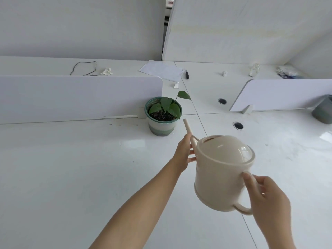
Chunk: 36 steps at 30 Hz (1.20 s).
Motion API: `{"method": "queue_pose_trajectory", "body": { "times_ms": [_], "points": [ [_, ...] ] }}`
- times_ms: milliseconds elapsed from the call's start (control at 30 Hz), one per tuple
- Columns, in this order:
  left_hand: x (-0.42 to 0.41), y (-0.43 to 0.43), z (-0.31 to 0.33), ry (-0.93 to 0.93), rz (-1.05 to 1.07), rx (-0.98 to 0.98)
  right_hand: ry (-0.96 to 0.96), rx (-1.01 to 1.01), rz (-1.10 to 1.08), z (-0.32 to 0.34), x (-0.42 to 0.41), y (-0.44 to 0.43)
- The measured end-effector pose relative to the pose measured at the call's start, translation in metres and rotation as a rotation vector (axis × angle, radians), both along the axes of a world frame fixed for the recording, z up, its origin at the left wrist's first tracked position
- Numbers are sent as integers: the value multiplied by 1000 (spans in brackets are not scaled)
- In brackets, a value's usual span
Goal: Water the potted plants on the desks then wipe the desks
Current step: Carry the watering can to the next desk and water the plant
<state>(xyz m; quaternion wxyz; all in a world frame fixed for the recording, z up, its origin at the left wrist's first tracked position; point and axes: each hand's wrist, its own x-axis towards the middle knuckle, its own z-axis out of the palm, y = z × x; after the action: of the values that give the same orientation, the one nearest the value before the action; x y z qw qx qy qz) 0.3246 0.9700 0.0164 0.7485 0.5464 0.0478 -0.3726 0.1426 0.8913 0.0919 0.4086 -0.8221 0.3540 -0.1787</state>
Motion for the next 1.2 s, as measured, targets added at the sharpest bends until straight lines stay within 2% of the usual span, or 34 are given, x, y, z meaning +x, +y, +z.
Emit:
{"method": "queue_pose_trajectory", "body": {
  "times_ms": [333,600,833,1200],
  "points": [
    [-37,28,-26,15,154,73,-86,284,53,-72,-37,-21],
    [-66,50,-40,-9,383,40,-85,333,134,-93,-47,-18],
    [-87,72,-41,-19,752,61,-16,312,286,-104,-43,-8],
    [-116,147,-47,-30,975,106,97,337,572,-120,-21,26]
  ]
}}
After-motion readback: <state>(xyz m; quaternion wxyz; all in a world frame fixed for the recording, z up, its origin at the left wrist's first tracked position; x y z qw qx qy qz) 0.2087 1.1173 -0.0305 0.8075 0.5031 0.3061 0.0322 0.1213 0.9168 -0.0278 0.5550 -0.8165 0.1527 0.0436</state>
